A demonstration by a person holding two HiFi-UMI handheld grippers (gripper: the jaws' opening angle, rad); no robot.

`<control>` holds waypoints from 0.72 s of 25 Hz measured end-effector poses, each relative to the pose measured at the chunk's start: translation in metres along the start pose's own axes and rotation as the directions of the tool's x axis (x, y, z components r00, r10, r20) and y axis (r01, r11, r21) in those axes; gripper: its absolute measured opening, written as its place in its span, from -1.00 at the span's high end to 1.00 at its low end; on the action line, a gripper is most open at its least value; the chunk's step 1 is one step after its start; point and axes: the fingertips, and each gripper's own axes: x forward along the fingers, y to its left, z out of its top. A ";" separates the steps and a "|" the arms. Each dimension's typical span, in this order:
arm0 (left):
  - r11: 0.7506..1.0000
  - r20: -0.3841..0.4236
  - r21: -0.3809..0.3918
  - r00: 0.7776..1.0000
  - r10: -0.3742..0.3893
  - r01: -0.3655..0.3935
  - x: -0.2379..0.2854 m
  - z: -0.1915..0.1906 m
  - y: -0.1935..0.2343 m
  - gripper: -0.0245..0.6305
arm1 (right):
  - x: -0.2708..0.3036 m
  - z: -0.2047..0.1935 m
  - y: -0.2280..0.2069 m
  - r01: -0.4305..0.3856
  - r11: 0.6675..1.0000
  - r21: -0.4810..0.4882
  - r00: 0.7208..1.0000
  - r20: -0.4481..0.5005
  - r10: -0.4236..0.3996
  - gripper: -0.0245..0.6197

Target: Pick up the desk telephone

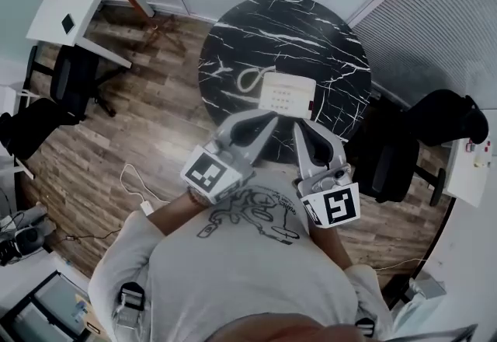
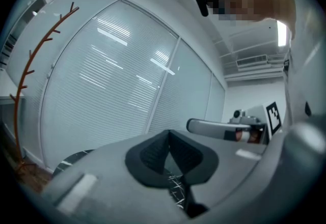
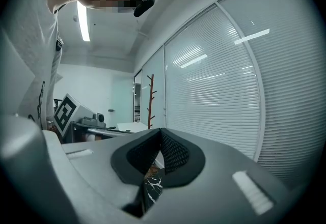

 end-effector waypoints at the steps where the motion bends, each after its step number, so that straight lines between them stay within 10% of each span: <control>1: 1.000 -0.003 -0.006 1.000 0.001 -0.001 0.001 0.000 0.004 0.92 | 0.004 -0.001 -0.002 0.001 1.000 0.002 1.000 -0.003 -0.001 0.90; 18: 1.000 -0.047 -0.021 0.999 -0.005 0.005 0.020 -0.027 0.018 0.92 | 0.012 -0.031 -0.027 0.030 0.999 0.040 0.998 -0.055 -0.028 0.90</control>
